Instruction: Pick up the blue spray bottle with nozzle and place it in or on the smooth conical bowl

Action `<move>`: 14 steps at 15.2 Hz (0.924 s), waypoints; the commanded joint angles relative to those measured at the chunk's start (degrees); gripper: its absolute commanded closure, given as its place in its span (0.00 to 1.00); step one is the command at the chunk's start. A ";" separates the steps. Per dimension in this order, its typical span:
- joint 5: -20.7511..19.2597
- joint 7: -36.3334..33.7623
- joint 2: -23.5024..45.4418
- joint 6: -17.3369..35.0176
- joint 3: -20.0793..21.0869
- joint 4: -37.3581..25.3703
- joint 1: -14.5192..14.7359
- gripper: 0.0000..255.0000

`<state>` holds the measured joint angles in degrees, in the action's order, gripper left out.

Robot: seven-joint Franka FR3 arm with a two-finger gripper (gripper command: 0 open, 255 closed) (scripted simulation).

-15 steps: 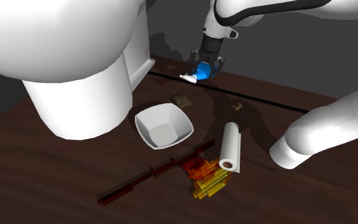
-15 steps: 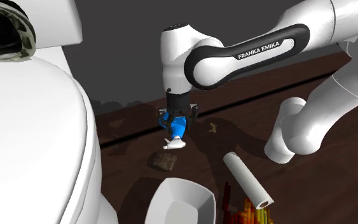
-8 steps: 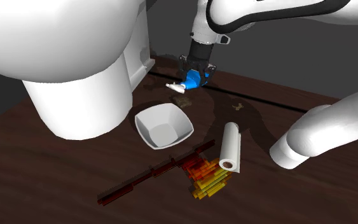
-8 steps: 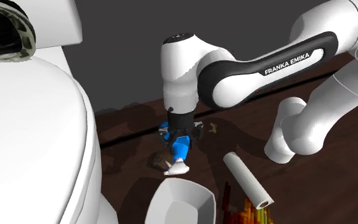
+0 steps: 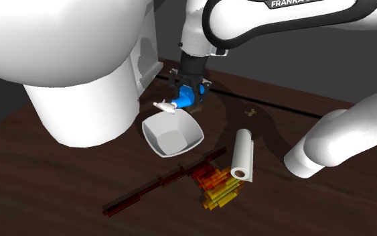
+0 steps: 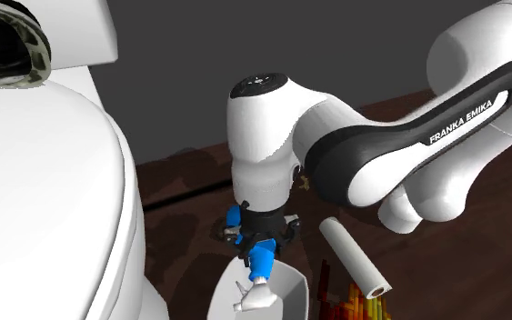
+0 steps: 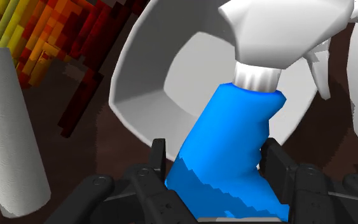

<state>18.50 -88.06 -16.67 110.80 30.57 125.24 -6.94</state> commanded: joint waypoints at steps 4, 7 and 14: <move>-1.01 -8.54 3.96 1.55 5.74 -4.00 2.06 1.00; -1.03 -8.38 4.57 3.90 6.12 -2.20 2.12 1.00; -1.37 -8.23 6.55 9.49 7.05 1.61 2.21 1.00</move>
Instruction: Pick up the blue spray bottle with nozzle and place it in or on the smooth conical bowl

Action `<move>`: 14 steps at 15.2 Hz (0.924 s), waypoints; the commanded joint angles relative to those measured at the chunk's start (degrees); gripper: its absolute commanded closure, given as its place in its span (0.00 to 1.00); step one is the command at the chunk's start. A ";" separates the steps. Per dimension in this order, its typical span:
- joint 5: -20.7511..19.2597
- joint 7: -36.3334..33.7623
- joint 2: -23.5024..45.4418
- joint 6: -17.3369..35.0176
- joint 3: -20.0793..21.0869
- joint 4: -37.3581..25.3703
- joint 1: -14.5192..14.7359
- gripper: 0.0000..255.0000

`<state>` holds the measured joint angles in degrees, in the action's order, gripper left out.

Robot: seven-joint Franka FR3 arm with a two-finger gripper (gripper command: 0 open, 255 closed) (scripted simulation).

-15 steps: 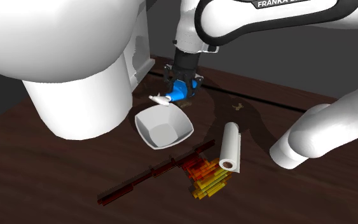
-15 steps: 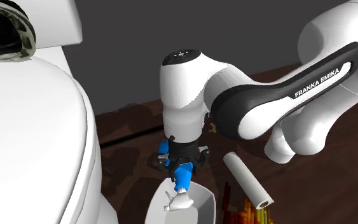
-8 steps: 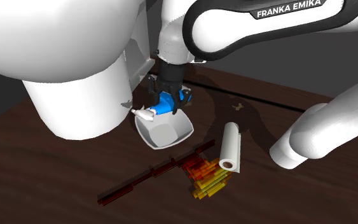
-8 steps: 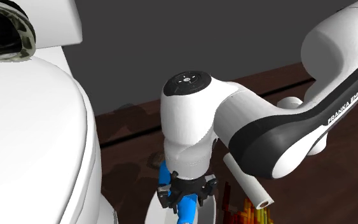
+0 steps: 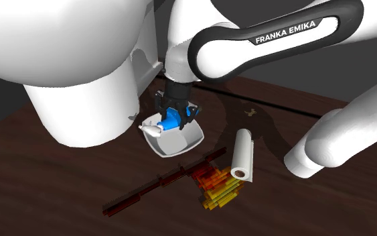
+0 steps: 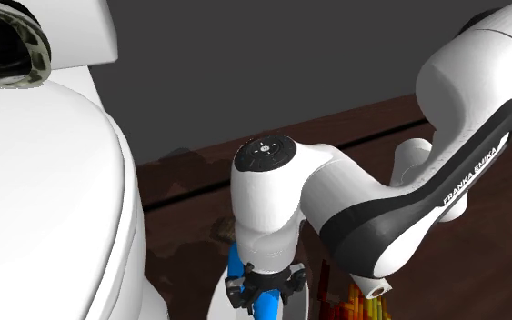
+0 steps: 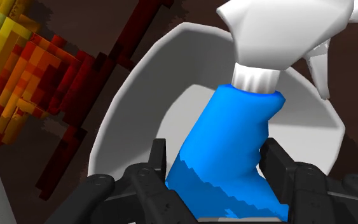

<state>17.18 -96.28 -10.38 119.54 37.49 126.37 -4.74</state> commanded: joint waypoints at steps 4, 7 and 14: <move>-0.46 -0.08 1.74 4.01 0.68 2.41 0.03 1.00; -0.53 -0.10 1.93 4.40 0.75 2.62 0.03 1.00; -0.52 -0.09 1.93 4.40 0.74 2.62 0.03 0.00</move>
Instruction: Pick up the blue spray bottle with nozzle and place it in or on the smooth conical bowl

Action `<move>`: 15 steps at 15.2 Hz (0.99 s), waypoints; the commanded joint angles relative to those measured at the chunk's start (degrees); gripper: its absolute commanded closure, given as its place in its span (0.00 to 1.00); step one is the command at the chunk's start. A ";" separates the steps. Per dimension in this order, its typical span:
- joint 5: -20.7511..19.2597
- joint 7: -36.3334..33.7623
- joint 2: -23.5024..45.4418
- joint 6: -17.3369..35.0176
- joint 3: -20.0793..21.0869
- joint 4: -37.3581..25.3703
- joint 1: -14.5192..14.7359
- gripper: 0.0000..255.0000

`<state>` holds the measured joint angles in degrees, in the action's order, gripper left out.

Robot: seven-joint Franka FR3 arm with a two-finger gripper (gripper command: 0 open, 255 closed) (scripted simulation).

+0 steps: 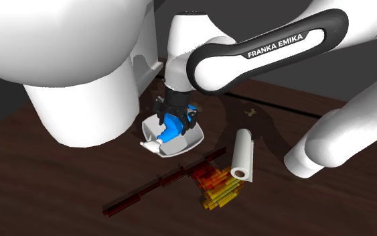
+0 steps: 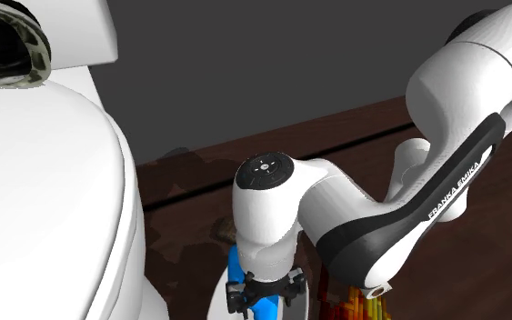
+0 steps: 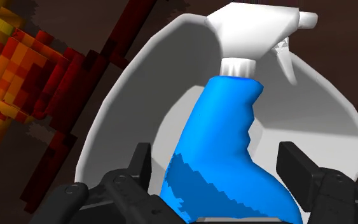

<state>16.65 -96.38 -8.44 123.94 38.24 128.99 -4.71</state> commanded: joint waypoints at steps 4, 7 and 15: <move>0.00 0.00 0.00 0.00 0.00 0.00 0.00 0.00; 0.84 0.87 -2.95 -6.16 -1.45 -3.36 -0.32 0.00; 0.94 1.01 -3.57 -7.74 -1.86 -4.34 -0.38 0.00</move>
<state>17.60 -95.37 -12.01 116.21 36.38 124.66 -5.09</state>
